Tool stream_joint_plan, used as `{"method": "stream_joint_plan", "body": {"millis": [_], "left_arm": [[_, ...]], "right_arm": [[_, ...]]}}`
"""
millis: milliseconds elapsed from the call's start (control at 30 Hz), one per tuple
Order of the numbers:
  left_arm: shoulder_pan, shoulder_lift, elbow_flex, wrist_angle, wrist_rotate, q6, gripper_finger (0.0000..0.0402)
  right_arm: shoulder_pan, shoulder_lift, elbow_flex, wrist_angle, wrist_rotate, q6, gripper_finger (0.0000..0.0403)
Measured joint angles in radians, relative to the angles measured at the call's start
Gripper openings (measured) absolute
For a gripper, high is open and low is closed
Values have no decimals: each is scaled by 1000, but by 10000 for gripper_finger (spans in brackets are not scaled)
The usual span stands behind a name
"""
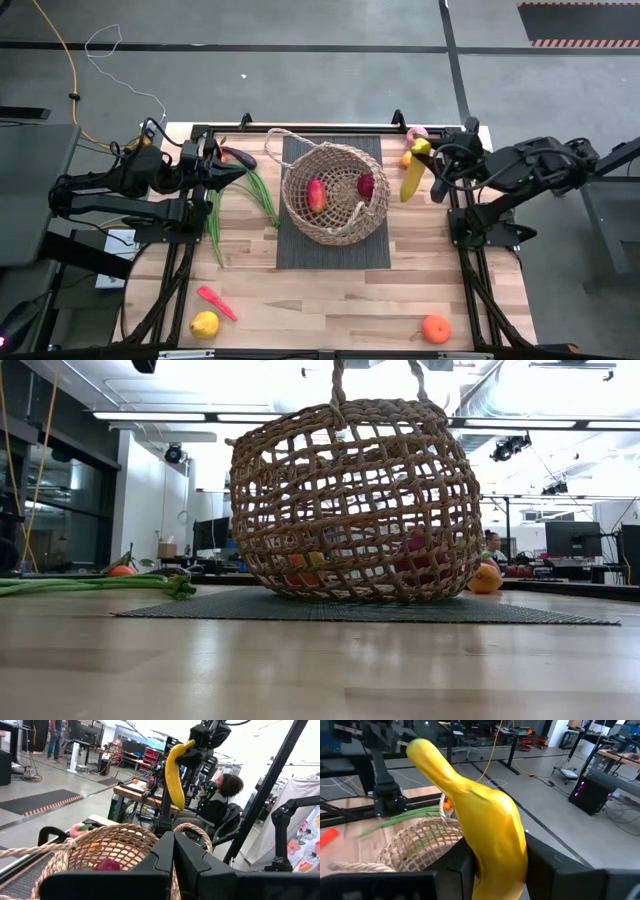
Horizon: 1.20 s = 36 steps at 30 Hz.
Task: Build produce basket
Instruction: Put the banana into the woven basket
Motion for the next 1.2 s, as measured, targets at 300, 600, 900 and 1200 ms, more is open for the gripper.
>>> {"method": "stream_joint_plan", "body": {"millis": [300,600,900,1200], "left_arm": [[0,0,0,0,-1,0,0],[0,0,0,0,-1,0,0],[0,0,0,0,-2,27,0],[0,0,0,-1,-2,27,0]], "right_arm": [[-4,0,0,26,-12,-20,115],[-178,160,2,444,-155,-332,115],[-355,429,77,488,-464,-192,115],[-373,615,100,464,-627,189,115]]}}
